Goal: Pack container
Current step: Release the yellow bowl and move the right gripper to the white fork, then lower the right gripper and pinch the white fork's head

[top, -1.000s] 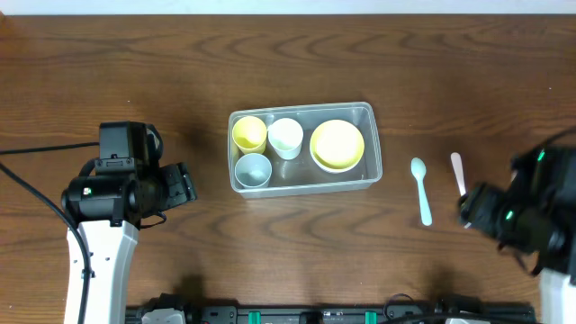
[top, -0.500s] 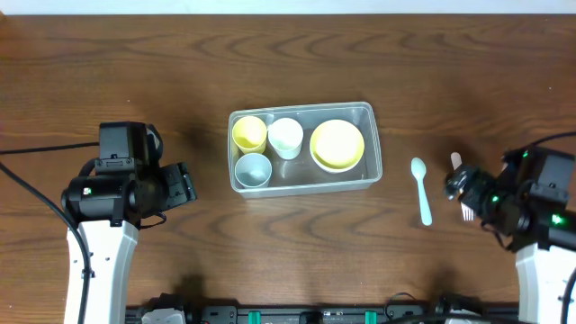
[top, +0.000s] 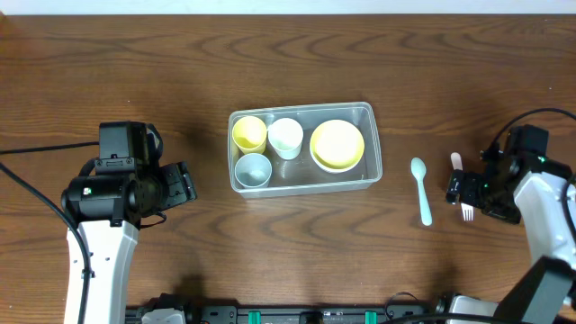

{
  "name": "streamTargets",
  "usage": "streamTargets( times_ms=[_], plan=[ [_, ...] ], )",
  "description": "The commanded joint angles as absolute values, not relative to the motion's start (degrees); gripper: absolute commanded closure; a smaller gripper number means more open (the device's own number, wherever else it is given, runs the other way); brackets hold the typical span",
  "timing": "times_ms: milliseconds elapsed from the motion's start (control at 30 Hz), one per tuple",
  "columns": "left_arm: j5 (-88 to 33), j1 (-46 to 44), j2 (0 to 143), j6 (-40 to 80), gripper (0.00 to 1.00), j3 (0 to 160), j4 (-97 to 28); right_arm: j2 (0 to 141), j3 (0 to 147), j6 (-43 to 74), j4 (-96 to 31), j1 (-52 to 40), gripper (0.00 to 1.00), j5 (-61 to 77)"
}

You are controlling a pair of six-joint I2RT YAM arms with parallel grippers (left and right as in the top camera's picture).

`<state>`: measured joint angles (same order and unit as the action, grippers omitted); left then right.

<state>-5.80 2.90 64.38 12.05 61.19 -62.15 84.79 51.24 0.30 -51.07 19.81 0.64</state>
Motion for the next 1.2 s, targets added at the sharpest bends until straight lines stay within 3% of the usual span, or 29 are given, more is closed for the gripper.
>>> streamTargets(
  times_ms=[0, 167, 1167],
  plan=[
    [-5.1, 3.1, 64.0, 12.1, 0.24, 61.7, -62.3, 85.9, 51.5, -4.7, -49.6, 20.3, 0.01, -3.0],
    [-5.1, 3.1, 64.0, 12.1, 0.25, 61.7, -62.3, 86.5, 51.5, -10.0, -47.5, 20.4, 0.01, -3.5],
    [-5.1, 3.1, 64.0, 12.1, 0.24, 61.7, -62.8, 97.8, 51.5, -9.3, -42.4, 22.1, 0.01, -4.3]
  ],
)
